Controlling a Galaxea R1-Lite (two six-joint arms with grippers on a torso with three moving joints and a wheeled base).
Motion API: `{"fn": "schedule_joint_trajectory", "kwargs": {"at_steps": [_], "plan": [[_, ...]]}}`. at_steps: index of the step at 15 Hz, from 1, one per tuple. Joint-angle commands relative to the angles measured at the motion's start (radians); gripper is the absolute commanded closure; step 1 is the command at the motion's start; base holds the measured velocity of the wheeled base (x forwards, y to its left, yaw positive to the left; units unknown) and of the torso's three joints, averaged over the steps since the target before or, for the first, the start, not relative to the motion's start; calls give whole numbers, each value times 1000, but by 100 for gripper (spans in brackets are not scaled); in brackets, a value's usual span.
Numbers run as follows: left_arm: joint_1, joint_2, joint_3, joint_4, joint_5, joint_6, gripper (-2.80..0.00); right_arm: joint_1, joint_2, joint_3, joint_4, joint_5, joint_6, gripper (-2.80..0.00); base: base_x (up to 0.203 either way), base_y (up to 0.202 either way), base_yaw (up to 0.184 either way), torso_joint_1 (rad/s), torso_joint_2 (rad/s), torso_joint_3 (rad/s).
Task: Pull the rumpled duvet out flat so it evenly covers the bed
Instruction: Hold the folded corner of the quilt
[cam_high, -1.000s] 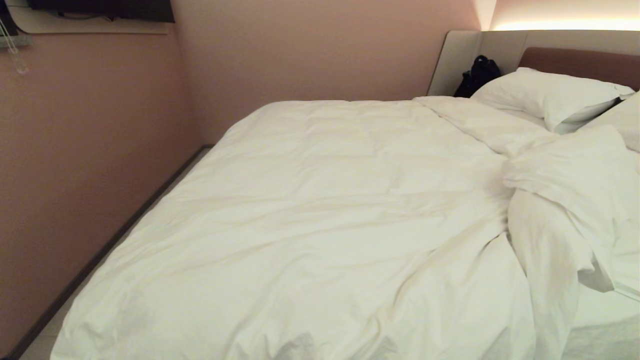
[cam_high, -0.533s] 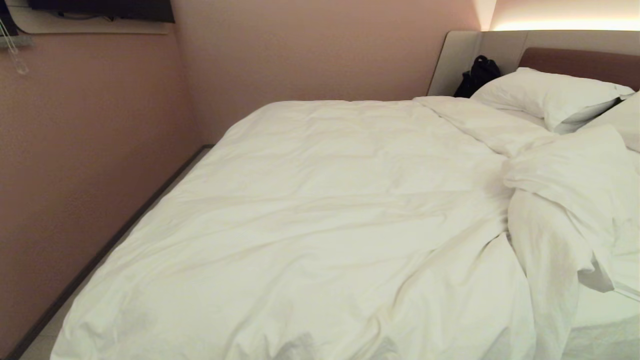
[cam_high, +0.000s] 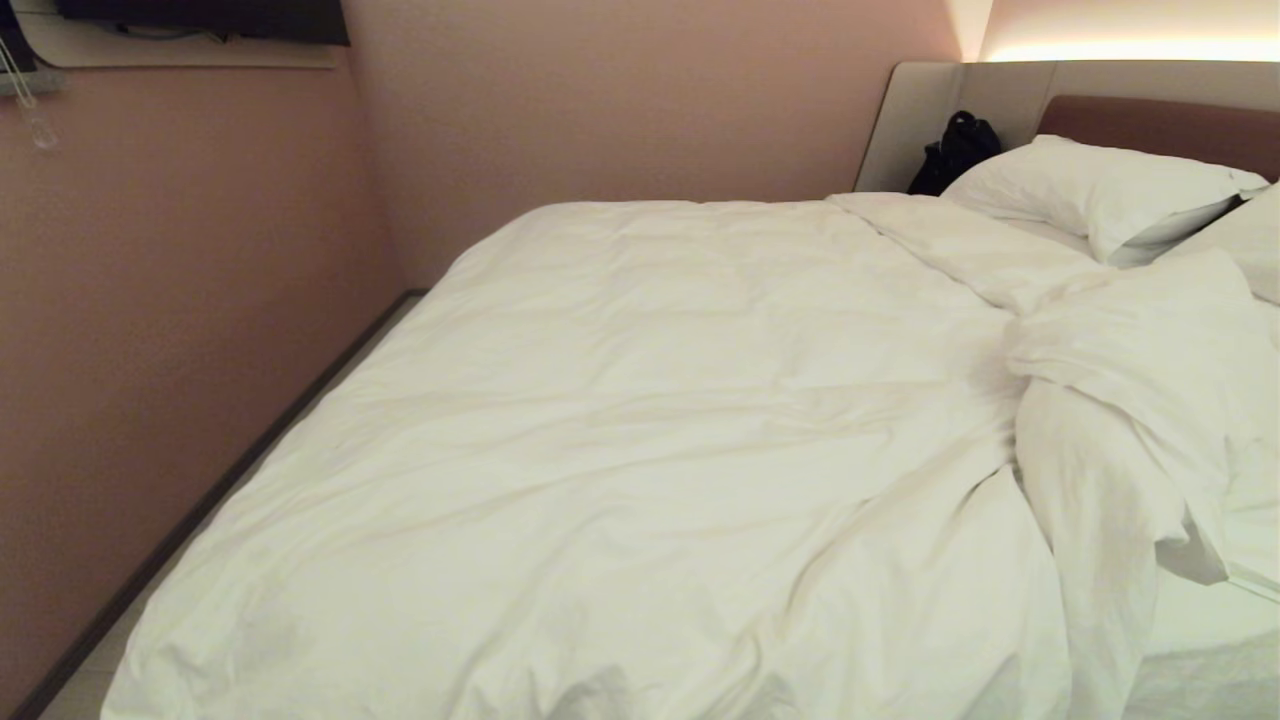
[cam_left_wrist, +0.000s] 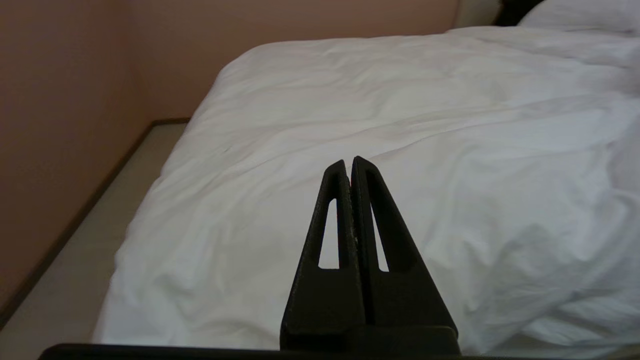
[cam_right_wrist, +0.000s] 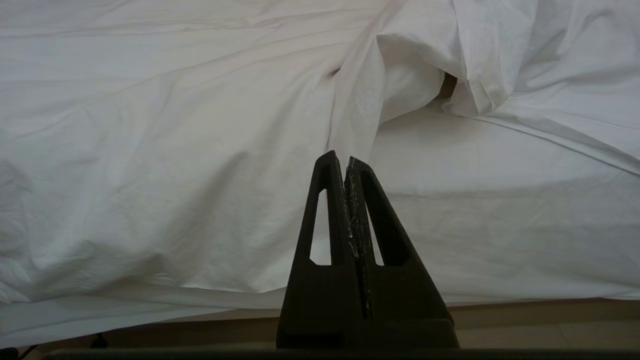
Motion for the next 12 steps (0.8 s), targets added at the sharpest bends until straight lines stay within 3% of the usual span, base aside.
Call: {"fn": "schedule_joint_trajectory", "kwargs": {"at_steps": [1,5,12], "plan": [[0,-12,40,-1,82,2,0,0,1,0,0,0,0,0,0,0,0,0,0,0],[0,-12,65,11,230,3,0,0,1,0,0,0,0,0,0,0,0,0,0,0],[0,-12,65,66,195,0,0,0,1,0,0,0,0,0,0,0,0,0,0,0]]}}
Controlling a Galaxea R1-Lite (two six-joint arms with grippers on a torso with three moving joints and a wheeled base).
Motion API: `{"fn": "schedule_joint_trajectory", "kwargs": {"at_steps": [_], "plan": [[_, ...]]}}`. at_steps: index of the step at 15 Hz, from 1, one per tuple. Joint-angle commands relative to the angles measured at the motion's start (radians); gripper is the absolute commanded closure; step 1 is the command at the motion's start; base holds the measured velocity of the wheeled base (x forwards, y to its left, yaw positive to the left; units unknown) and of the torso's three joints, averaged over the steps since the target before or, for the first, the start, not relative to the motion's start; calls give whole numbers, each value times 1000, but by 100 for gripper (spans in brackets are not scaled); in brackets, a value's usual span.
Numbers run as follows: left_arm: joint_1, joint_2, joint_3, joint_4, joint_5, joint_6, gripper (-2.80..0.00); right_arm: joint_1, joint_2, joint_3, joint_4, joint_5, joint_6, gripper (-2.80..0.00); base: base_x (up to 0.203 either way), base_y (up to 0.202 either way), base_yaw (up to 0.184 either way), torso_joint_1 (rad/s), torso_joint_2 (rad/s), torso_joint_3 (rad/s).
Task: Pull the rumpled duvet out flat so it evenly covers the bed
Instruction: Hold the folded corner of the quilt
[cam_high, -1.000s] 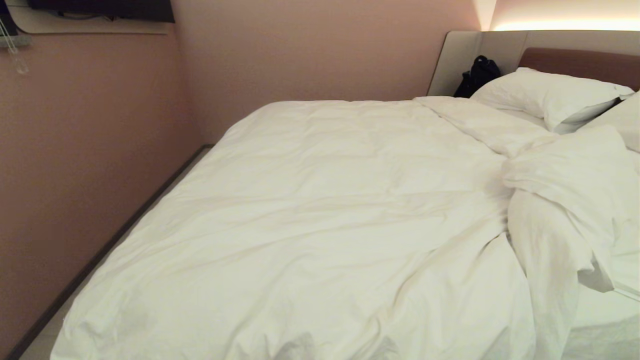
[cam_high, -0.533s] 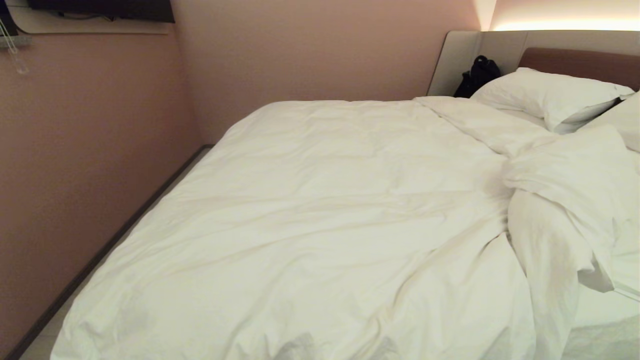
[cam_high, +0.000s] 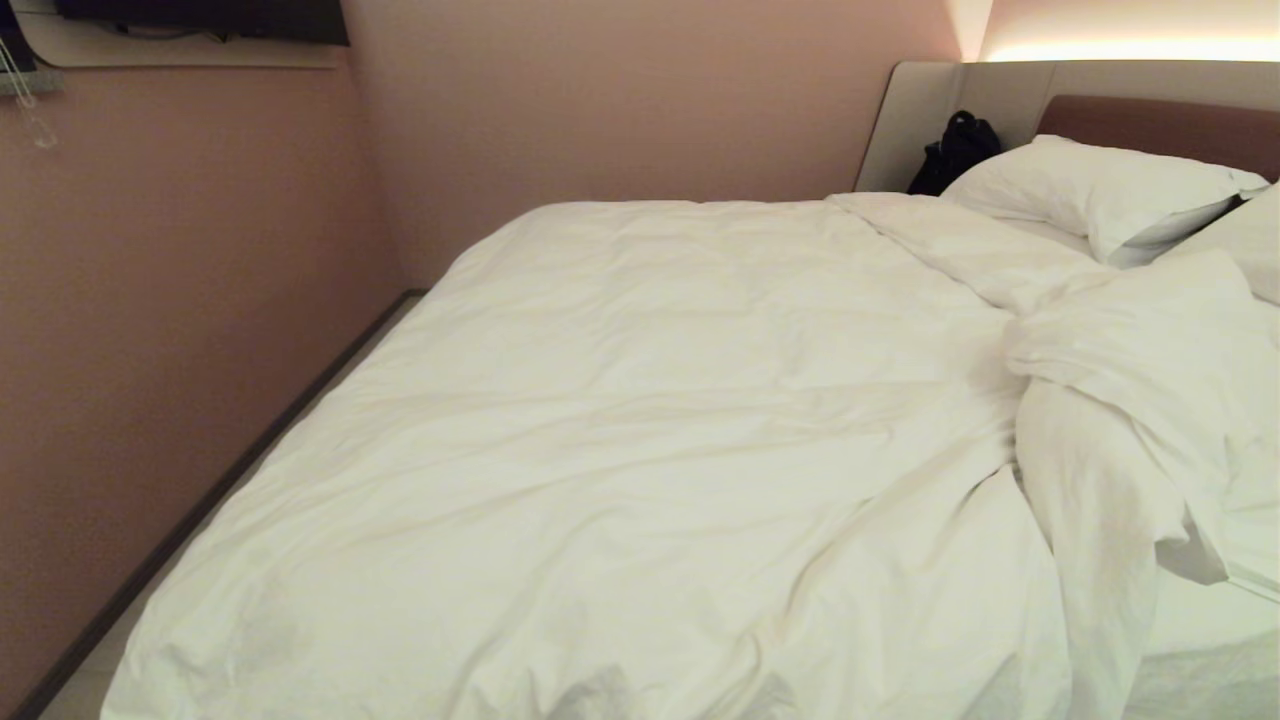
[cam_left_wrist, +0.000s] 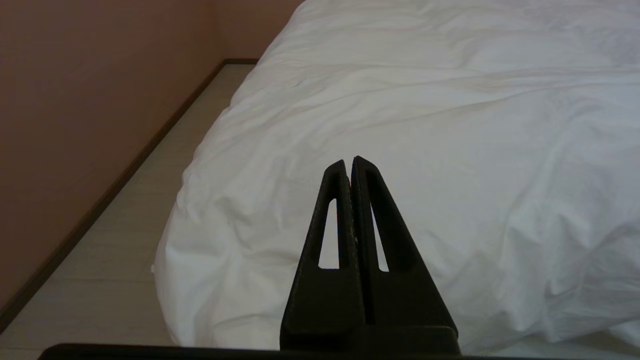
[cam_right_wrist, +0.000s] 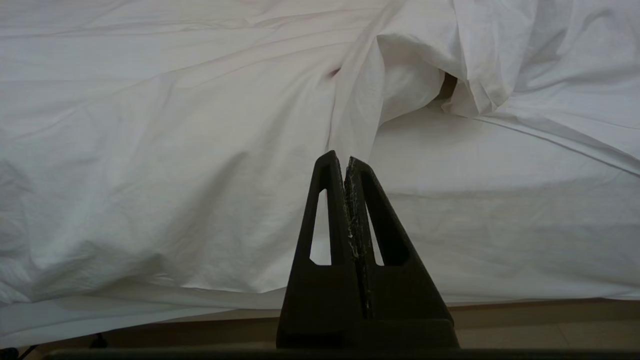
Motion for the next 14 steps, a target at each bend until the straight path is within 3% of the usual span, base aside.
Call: {"fn": "schedule_joint_trajectory", "kwargs": {"at_steps": [1,4,14], "plan": [[0,-1,0,14,-14,4,0,0,1,0,0,0,0,0,0,0,0,0,0,0],[0,-1,0,103,-21,21,0,0,1,0,0,0,0,0,0,0,0,0,0,0],[0,-1,0,97,-19,21,0,0,1,0,0,0,0,0,0,0,0,0,0,0]]}}
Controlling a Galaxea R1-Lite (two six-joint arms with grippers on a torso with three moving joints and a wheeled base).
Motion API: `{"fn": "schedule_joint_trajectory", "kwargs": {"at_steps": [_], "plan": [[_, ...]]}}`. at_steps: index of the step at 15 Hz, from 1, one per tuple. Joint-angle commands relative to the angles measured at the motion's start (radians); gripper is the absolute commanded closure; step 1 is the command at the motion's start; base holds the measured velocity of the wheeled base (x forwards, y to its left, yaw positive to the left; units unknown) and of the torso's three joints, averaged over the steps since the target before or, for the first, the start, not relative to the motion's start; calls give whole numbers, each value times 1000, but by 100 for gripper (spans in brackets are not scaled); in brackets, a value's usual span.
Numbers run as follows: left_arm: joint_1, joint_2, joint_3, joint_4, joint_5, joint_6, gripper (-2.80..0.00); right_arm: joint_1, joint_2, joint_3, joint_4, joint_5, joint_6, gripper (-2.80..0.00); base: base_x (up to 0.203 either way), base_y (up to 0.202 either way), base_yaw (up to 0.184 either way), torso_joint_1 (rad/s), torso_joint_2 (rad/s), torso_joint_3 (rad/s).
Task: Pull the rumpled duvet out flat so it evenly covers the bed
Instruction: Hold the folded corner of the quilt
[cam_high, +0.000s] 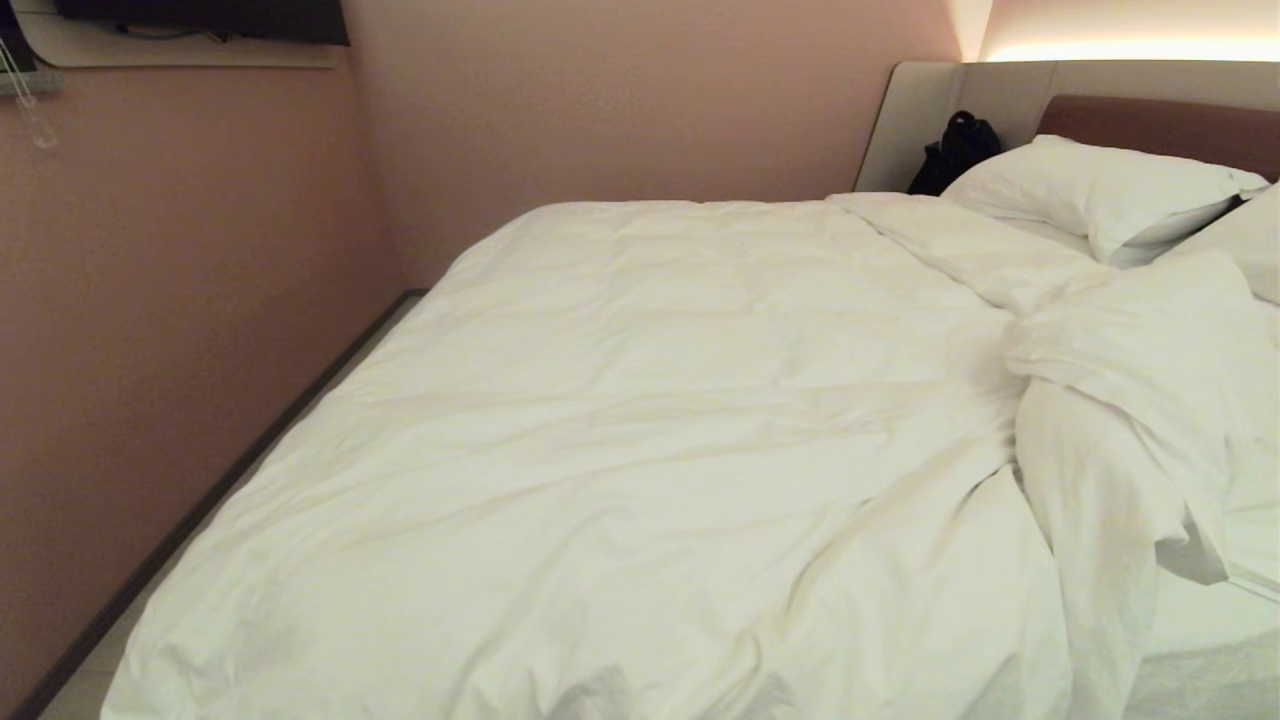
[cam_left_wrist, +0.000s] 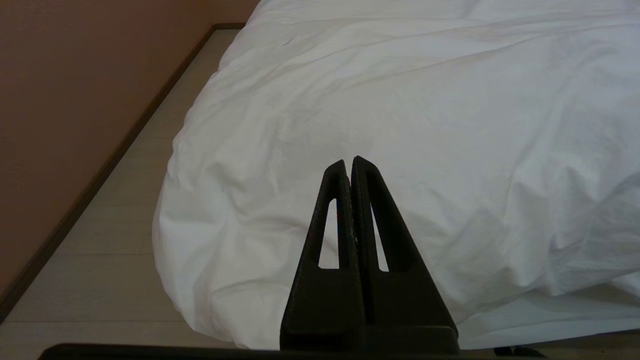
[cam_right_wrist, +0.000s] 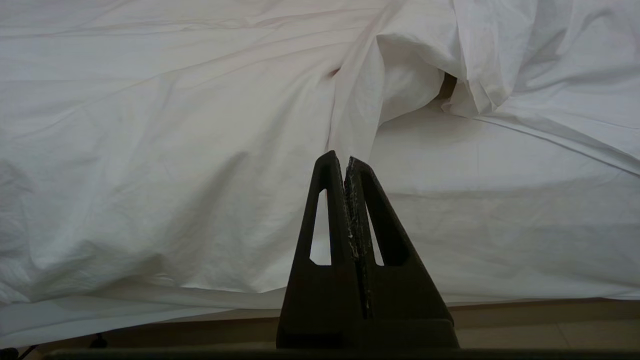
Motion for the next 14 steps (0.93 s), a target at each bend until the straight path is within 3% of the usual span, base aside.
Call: {"fn": "schedule_joint_trajectory", "kwargs": {"at_steps": [1,5,11,14], "plan": [[0,-1,0,0,-1,2,0,0,1,0,0,0,0,0,0,0,0,0,0,0],[0,-1,0,0,-1,-1,0,0,1,0,0,0,0,0,0,0,0,0,0,0],[0,-1,0,0,-1,-1,0,0,1,0,0,0,0,0,-168,0,2,3,0,3],[0,-1,0,0,-1,-3,0,0,1,0,0,0,0,0,-31,0,0,-2,-1,2]]}}
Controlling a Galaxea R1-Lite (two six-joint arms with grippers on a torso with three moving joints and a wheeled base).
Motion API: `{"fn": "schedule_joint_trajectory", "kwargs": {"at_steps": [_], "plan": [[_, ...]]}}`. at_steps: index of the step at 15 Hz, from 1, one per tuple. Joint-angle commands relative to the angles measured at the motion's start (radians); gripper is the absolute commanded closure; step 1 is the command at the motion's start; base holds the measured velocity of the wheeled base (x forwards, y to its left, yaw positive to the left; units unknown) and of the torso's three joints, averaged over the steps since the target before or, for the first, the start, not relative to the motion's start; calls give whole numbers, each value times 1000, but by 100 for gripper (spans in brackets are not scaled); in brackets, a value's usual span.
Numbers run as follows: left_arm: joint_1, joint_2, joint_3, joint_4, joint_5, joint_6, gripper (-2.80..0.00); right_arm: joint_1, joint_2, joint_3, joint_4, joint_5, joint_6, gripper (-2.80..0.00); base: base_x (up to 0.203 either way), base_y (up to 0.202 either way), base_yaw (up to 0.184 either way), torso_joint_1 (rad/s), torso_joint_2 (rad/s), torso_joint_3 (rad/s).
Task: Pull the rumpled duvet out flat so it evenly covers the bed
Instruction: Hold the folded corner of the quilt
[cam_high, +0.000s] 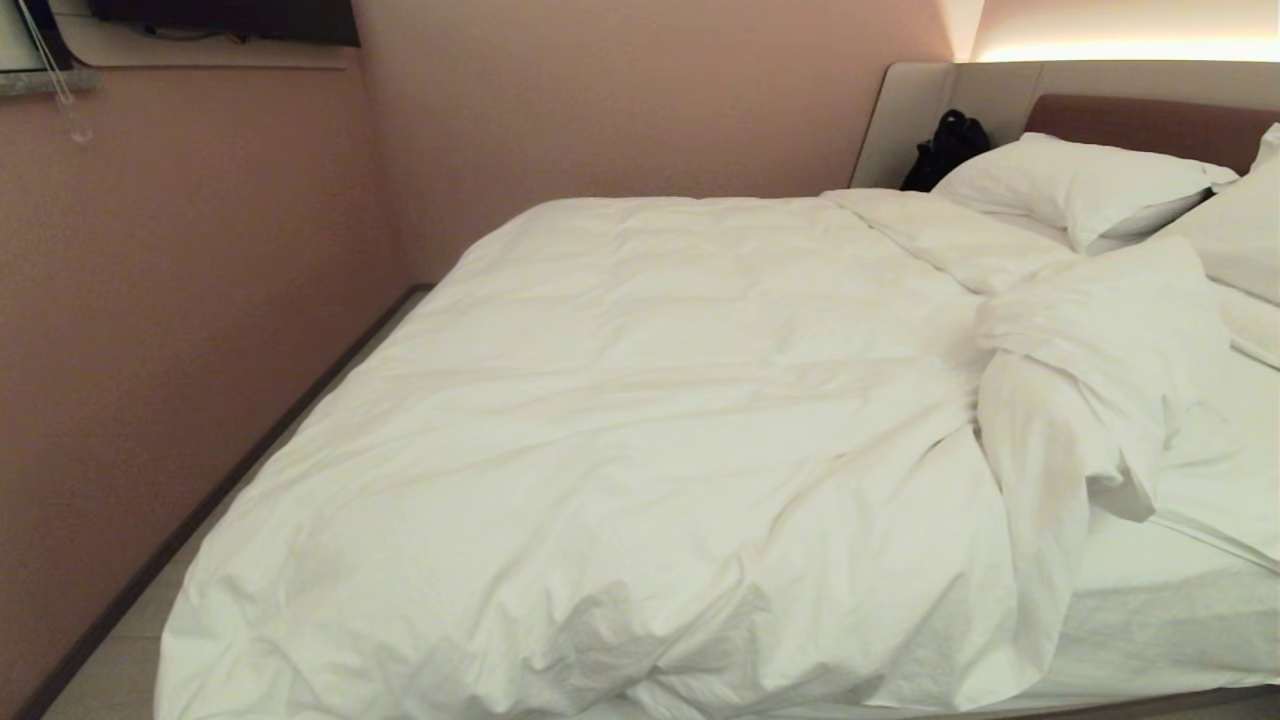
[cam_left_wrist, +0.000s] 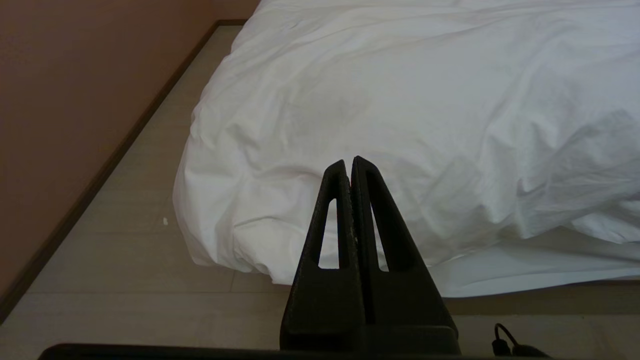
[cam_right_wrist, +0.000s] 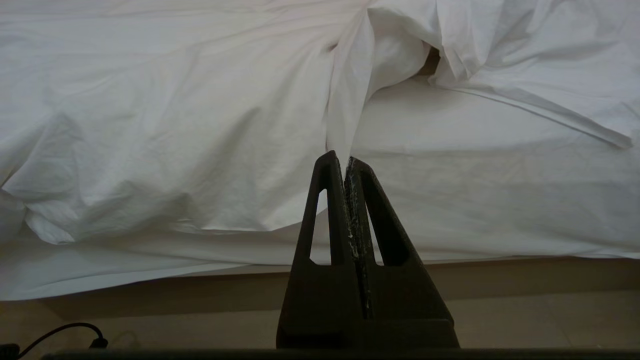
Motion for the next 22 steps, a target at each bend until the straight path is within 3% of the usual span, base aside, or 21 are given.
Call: {"fn": "schedule_joint_trajectory", "kwargs": {"at_steps": [1,10,22], "plan": [[0,0,0,-2,0,2,0,0,1,0,0,0,0,0,0,0,0,0,0,0],[0,0,0,0,-3,8,0,0,1,0,0,0,0,0,1,-14,1,1,0,1],[0,0,0,0,-1,-2,0,0,1,0,0,0,0,0,0,-189,1,2,2,5]]}}
